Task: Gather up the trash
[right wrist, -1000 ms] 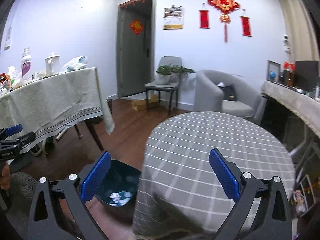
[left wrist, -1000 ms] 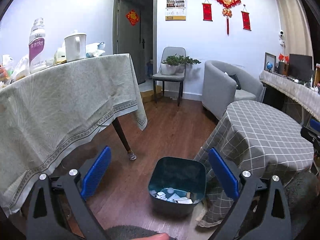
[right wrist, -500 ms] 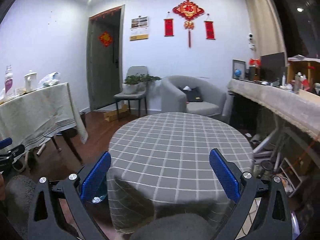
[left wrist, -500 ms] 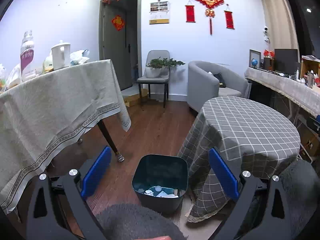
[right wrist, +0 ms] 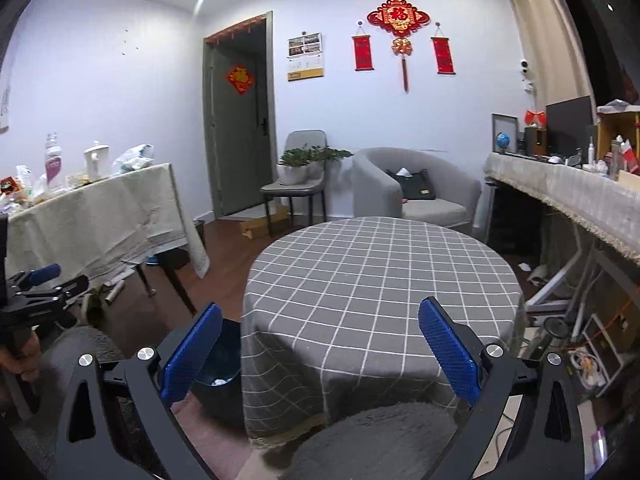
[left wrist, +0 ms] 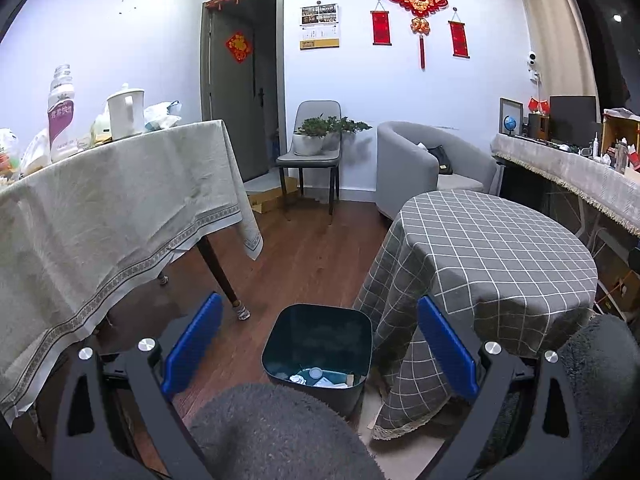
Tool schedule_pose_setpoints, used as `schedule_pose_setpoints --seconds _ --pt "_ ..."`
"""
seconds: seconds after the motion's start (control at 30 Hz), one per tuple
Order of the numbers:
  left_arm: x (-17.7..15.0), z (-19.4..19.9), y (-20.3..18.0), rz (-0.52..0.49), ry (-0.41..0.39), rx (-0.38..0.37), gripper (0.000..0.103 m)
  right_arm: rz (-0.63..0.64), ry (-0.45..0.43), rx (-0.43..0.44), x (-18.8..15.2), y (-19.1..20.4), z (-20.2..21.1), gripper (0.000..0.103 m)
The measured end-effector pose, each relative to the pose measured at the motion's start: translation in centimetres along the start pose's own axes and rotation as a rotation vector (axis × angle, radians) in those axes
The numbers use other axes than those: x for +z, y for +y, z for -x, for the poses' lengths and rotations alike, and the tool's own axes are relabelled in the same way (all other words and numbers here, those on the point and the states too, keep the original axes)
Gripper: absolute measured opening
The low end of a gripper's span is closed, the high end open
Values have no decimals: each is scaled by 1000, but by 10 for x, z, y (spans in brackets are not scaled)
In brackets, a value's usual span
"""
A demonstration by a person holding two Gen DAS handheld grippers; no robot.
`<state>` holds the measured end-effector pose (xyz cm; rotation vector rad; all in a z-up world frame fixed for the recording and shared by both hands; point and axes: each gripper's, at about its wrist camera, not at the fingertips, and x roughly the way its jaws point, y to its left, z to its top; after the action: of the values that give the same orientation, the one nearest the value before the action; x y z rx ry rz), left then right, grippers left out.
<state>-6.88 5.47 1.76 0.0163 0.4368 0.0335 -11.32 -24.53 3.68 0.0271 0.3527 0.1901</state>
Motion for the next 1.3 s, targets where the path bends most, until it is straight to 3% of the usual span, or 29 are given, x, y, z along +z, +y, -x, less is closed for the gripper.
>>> schedule_pose_setpoints --seconds 1.3 --pt "-5 15 10 24 -2 9 99 -26 21 22 -1 -5 -3 100"
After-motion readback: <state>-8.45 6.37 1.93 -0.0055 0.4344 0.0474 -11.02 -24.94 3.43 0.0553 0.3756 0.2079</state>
